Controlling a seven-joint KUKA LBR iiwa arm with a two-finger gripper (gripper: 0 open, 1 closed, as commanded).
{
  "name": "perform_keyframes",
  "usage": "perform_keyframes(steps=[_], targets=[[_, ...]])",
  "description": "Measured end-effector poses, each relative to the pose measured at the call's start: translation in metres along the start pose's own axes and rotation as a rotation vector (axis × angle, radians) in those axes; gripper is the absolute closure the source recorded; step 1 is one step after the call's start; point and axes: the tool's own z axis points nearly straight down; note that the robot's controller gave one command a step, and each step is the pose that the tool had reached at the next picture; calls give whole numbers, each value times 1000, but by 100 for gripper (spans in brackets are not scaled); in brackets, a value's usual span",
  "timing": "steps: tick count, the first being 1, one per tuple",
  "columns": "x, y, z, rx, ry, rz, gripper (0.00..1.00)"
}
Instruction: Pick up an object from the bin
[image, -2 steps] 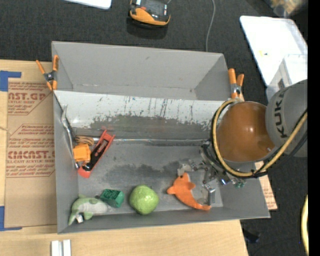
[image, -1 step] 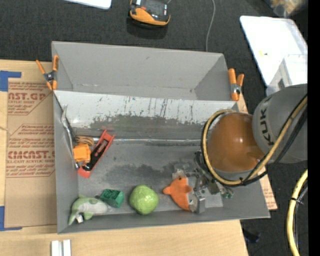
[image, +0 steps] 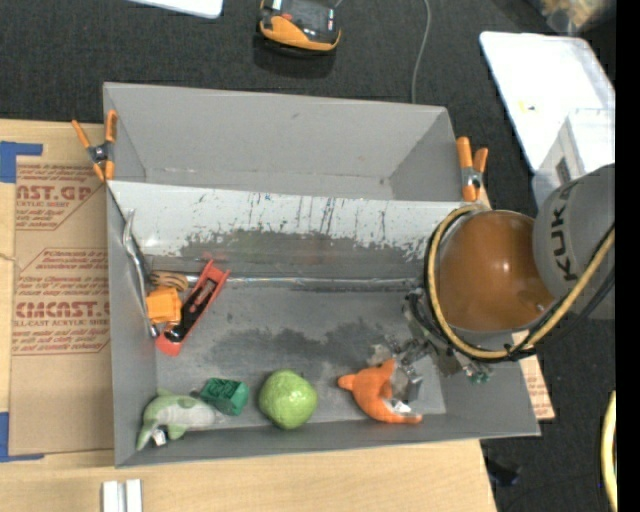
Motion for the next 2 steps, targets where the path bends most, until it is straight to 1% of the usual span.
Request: perform_keyframes(steps=[1,2], targets=[[0,0,0,0,0,0,100],[-11,1,-4,-1,-1,26,100]])
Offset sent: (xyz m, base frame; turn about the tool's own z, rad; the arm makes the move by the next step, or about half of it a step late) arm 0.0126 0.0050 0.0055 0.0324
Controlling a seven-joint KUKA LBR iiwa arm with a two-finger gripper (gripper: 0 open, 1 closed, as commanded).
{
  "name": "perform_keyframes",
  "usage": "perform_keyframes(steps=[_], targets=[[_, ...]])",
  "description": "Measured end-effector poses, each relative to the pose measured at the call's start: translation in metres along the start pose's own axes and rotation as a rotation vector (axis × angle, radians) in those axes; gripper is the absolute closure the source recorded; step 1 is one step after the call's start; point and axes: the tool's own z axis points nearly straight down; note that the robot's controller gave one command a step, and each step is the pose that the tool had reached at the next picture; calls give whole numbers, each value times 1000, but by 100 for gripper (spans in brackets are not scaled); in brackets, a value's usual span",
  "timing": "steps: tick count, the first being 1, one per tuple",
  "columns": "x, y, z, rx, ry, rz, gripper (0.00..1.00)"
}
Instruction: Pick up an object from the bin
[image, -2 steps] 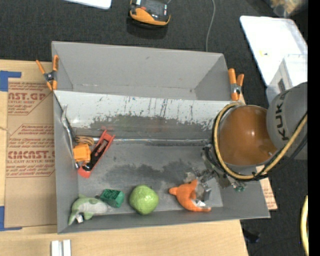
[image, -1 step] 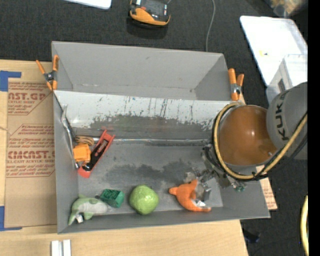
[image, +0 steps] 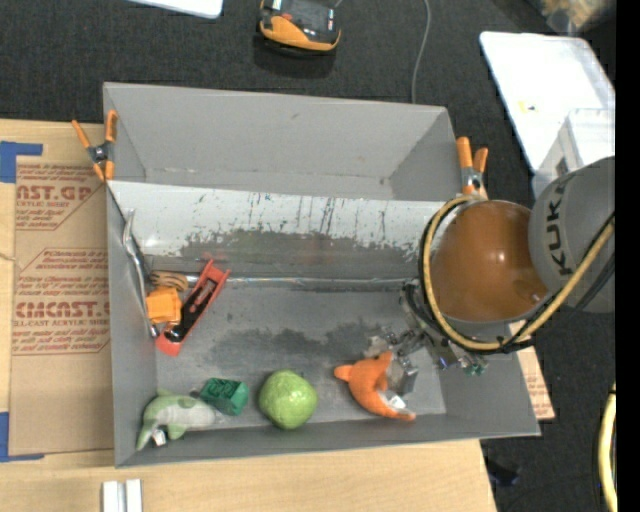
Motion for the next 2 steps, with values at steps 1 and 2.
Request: perform_keyframes(steps=[1,2], targets=[[2,-5,-14,1,0,-19,100],[-1,-7,-16,0,-2,-2,100]])
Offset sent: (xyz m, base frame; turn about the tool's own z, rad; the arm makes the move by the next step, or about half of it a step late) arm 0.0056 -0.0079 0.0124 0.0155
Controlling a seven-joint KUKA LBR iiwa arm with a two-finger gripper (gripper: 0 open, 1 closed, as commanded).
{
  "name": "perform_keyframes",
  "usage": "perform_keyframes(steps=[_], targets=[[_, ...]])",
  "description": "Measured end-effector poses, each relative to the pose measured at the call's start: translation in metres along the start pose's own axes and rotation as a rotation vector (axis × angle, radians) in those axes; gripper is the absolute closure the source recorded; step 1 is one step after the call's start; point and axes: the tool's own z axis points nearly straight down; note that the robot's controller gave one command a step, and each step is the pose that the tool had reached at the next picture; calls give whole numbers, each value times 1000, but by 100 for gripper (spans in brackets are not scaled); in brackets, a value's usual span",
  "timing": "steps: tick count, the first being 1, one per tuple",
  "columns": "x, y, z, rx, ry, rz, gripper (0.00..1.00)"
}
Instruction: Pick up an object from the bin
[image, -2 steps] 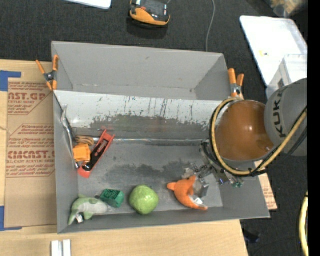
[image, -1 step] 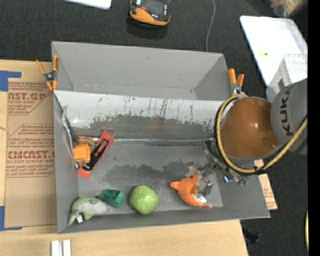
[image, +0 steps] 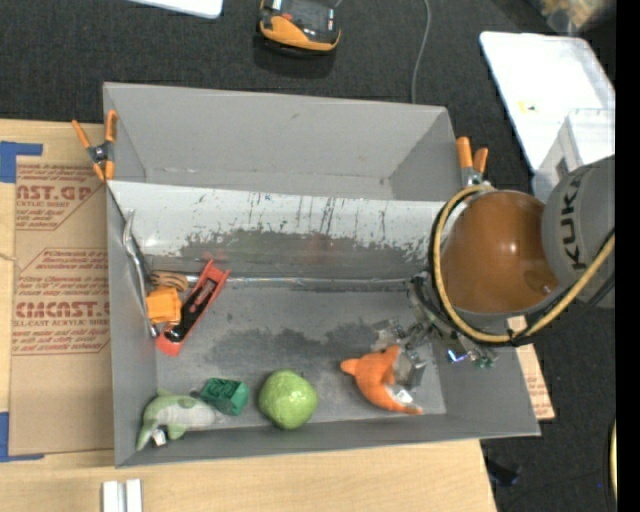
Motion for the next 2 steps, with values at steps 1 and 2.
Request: perform_keyframes(steps=[1,2], targets=[[4,5,38,2,-2,-141,100],[2,6,48,1,0,-129,100]])
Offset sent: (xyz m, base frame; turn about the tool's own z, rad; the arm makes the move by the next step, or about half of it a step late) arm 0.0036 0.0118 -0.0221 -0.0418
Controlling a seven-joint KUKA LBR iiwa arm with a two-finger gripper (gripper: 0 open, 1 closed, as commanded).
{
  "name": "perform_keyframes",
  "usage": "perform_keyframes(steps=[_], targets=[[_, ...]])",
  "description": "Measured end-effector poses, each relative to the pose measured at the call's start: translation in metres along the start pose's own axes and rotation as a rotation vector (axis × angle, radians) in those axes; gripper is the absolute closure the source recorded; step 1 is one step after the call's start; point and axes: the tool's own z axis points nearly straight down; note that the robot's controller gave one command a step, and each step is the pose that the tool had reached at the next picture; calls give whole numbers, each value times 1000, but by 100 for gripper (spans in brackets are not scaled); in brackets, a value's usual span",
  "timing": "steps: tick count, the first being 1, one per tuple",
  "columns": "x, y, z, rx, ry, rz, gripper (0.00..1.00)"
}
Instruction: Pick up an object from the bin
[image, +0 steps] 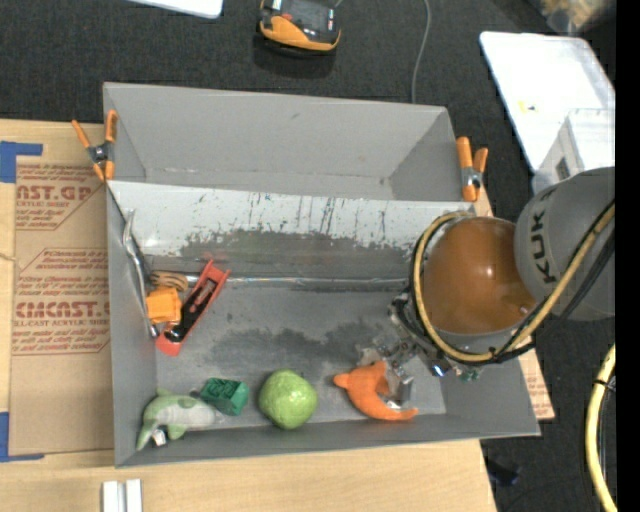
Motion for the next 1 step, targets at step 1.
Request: perform_keyframes(steps=[1], targets=[[8,6,-8,2,-7,-29,100]])
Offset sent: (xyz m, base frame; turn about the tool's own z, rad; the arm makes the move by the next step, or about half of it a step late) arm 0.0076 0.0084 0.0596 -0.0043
